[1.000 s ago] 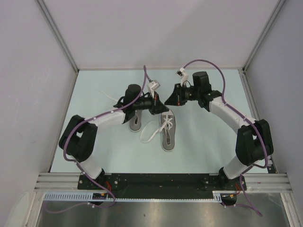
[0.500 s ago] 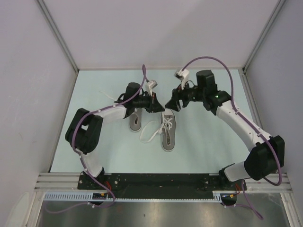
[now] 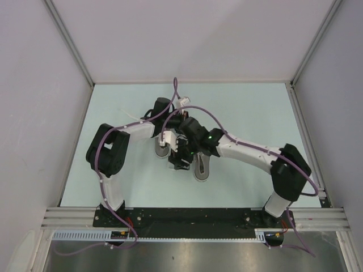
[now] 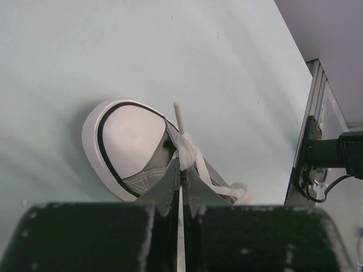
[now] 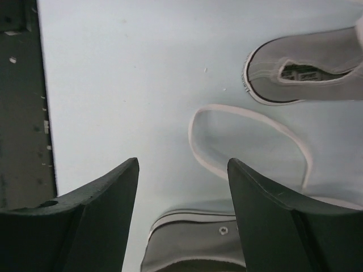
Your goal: Tie the shoes
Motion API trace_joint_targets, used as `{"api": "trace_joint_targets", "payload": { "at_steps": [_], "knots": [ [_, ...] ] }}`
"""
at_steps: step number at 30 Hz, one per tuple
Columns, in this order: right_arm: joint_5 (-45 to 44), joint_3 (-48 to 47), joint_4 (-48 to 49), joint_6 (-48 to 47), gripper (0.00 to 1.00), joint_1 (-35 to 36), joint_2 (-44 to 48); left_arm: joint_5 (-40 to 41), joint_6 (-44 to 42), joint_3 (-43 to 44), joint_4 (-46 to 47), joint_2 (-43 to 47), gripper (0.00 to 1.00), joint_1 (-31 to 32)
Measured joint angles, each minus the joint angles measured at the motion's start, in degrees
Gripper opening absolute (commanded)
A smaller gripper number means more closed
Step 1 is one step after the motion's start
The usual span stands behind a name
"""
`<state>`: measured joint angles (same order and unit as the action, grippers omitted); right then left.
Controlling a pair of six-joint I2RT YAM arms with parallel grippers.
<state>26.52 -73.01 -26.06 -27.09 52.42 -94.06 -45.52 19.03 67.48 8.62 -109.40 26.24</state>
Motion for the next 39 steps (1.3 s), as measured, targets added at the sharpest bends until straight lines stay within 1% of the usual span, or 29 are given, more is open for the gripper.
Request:
{"api": "trace_joint_targets", "payload": {
  "at_steps": [6,11,25,29,32,33,35,36,37,39],
  "knots": [
    [-4.46,0.02,5.99,-1.25,0.64,1.6,-9.38,-0.68,0.04,1.01,0.0,-1.75,0.0,-0.26],
    [-6.84,0.02,11.15,-1.46,0.63,1.66,-13.05,-1.51,0.09,1.86,0.0,-3.02,0.0,-0.39],
    [-6.91,1.95,16.68,-1.38,0.63,2.75,-14.99,-2.95,0.52,2.29,0.17,-5.14,0.0,-1.79],
    [-6.75,3.3,17.84,-1.22,0.61,2.75,-15.3,-3.21,0.55,2.32,0.24,-5.68,0.0,-1.92],
    [-6.78,4.37,18.56,-1.25,0.58,2.75,-15.8,-3.28,0.55,2.32,0.24,-6.01,0.0,-1.99],
    [-6.8,4.68,18.73,-1.25,0.53,2.75,-16.02,-3.3,0.55,2.32,0.24,-6.08,0.0,-2.01],
    [-6.82,5.11,18.8,-1.33,0.48,2.75,-16.33,-3.32,0.55,2.32,0.24,-6.1,0.0,-2.03],
    [-6.84,5.31,18.82,-1.38,0.33,2.75,-16.39,-3.32,0.57,2.32,0.26,-6.1,0.0,-2.03],
    [-6.86,5.46,18.84,-1.42,0.21,2.75,-16.41,-3.34,0.57,2.32,0.28,-6.1,0.0,-2.05],
    [-6.88,5.49,18.95,-1.73,0.0,2.86,-16.41,-3.34,0.59,2.32,0.26,-6.1,0.0,-2.05]
  ]
}}
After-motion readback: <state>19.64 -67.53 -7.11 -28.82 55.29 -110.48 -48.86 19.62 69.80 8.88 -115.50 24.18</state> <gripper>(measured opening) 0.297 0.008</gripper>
